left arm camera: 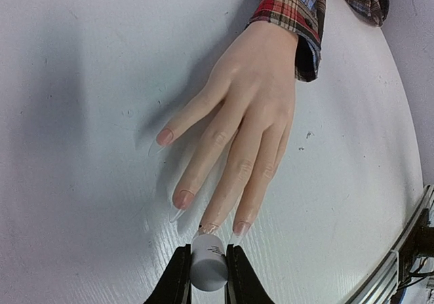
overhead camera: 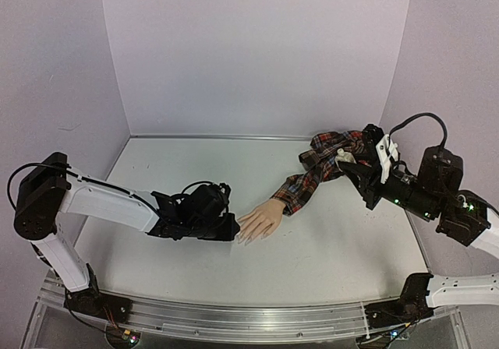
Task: Paint the nails
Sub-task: Paint the nail with the hand.
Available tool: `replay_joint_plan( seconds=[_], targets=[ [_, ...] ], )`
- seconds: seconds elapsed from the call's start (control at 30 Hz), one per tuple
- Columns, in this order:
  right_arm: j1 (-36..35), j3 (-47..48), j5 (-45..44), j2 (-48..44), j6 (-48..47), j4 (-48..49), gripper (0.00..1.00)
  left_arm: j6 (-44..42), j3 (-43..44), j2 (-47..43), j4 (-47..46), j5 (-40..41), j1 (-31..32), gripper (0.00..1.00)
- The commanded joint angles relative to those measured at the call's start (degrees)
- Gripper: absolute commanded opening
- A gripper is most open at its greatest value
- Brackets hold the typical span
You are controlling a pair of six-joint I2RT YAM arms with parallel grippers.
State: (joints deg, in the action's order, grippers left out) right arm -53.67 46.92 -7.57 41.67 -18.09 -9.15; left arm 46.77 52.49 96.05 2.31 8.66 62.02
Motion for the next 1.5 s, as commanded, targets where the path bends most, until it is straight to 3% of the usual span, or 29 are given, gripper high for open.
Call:
replay_joint_plan(
  seconds=[0.0,1.47],
  targets=[
    [-0.16,1.60,0.28,-0.49,0.12,1.15,0.00,0.61,0.76,0.17,-3.26,-0.70,-0.33,0.00],
    [-0.19,1.52,0.43,-0.45,0.24,1.15,0.00,3.64,-2.21,-0.44,-2.80,-0.24,-0.27,0.00]
  ],
)
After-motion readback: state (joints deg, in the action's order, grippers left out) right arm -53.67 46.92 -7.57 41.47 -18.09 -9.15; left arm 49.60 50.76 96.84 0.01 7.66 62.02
